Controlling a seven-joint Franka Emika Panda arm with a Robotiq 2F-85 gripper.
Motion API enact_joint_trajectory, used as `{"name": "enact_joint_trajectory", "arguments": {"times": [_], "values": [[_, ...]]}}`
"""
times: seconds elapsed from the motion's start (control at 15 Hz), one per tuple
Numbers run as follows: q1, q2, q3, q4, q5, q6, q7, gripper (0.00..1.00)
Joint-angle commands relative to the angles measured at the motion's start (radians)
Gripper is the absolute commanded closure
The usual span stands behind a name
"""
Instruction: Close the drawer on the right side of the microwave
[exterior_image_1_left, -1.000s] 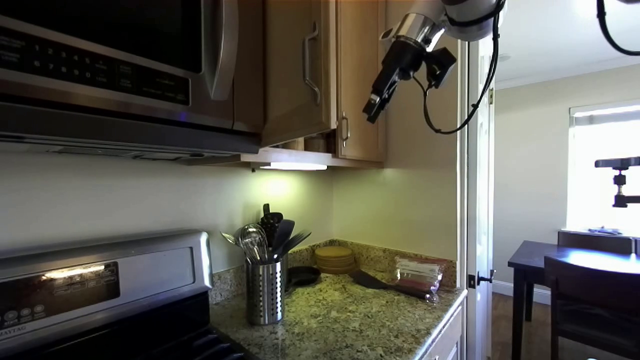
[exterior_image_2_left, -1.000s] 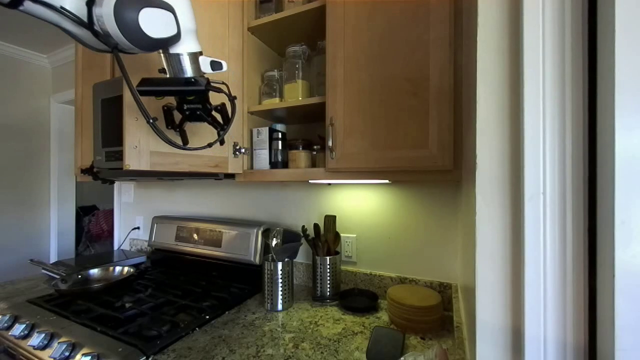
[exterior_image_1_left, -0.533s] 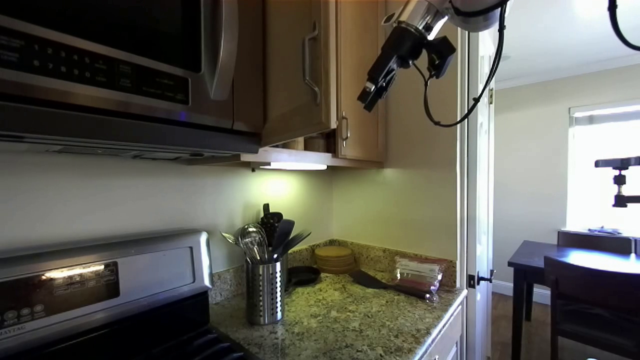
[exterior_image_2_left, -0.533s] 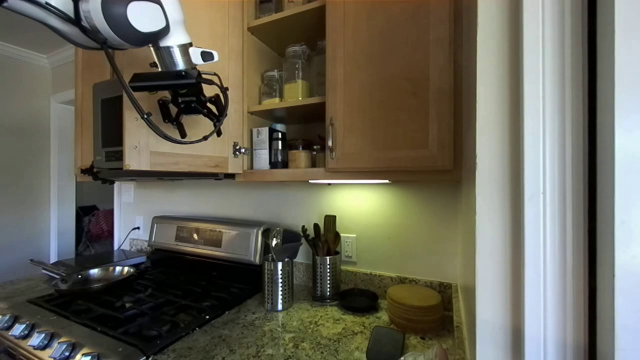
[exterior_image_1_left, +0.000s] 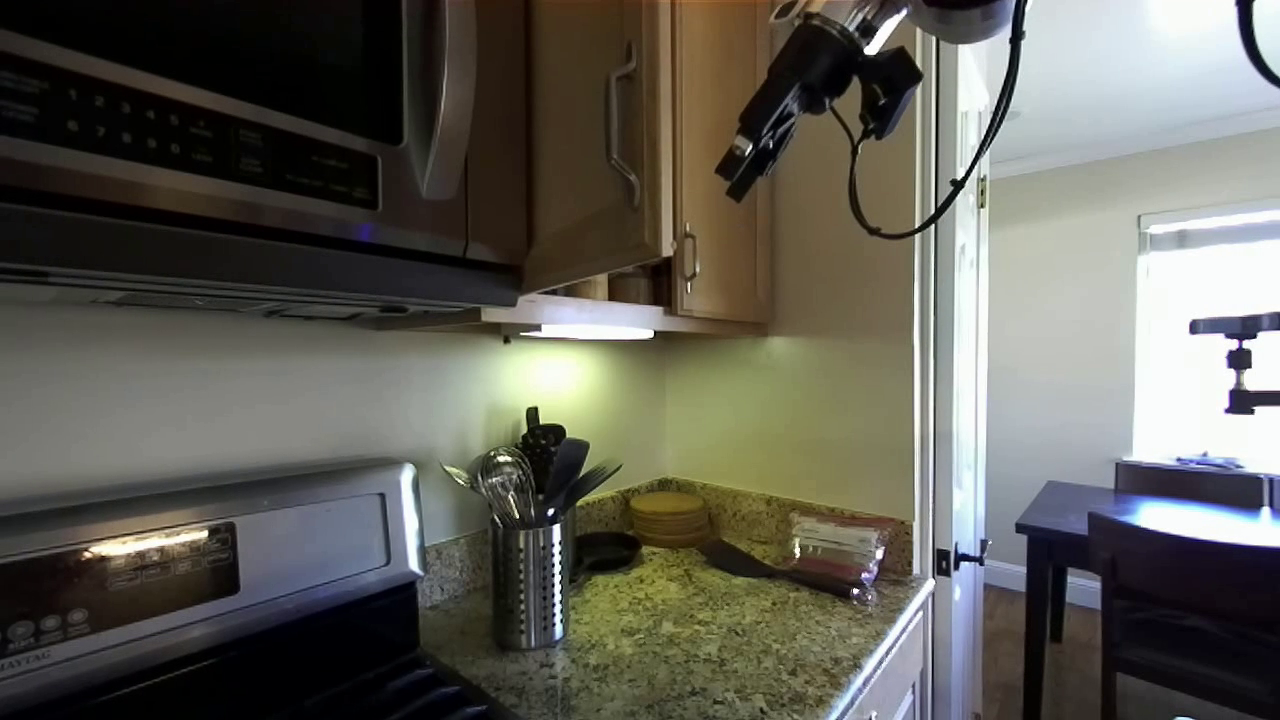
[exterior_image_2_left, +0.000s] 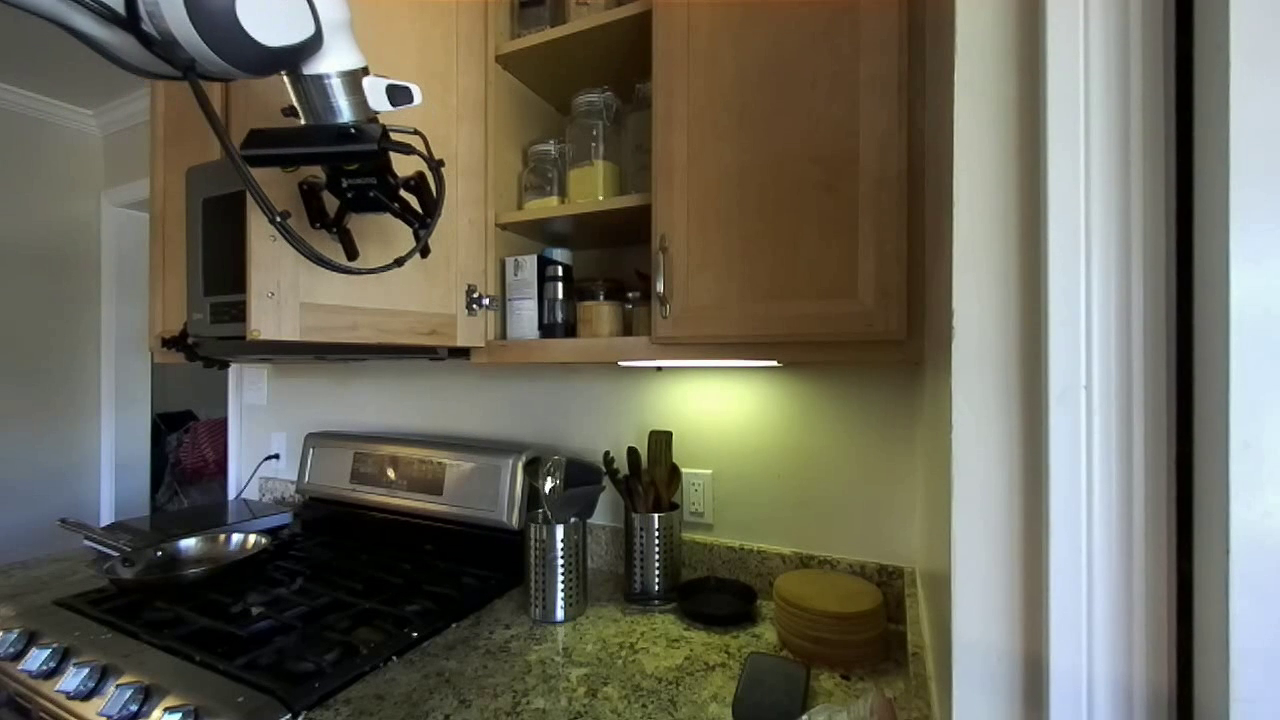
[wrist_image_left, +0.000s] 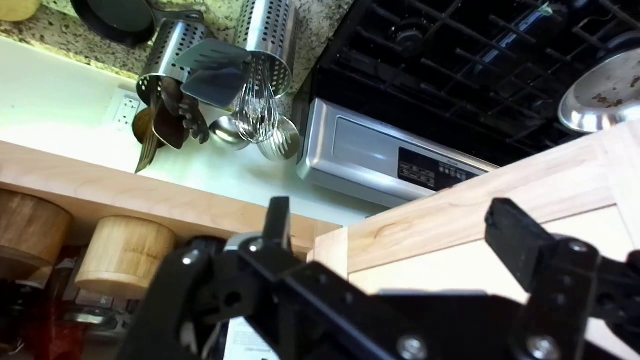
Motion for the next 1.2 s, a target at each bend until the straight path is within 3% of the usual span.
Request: {"name": "enact_joint_trajectory", "arguments": {"times": [0.0,0.47,0.93,1.13], "values": [[0.052,-0.079,-0.030,-0.016,0.029,-0.018,-0.011,0.00],[0.090,-0.143,0.035,-0.034,0.036,0.042,0.083,0.00],[0.211,-0.132,0.077,0.028,0.120,0.055,0.068,0.00],[0.231,-0.119,0.099,0.059,0.132,0.073,0.083,0.00]]}}
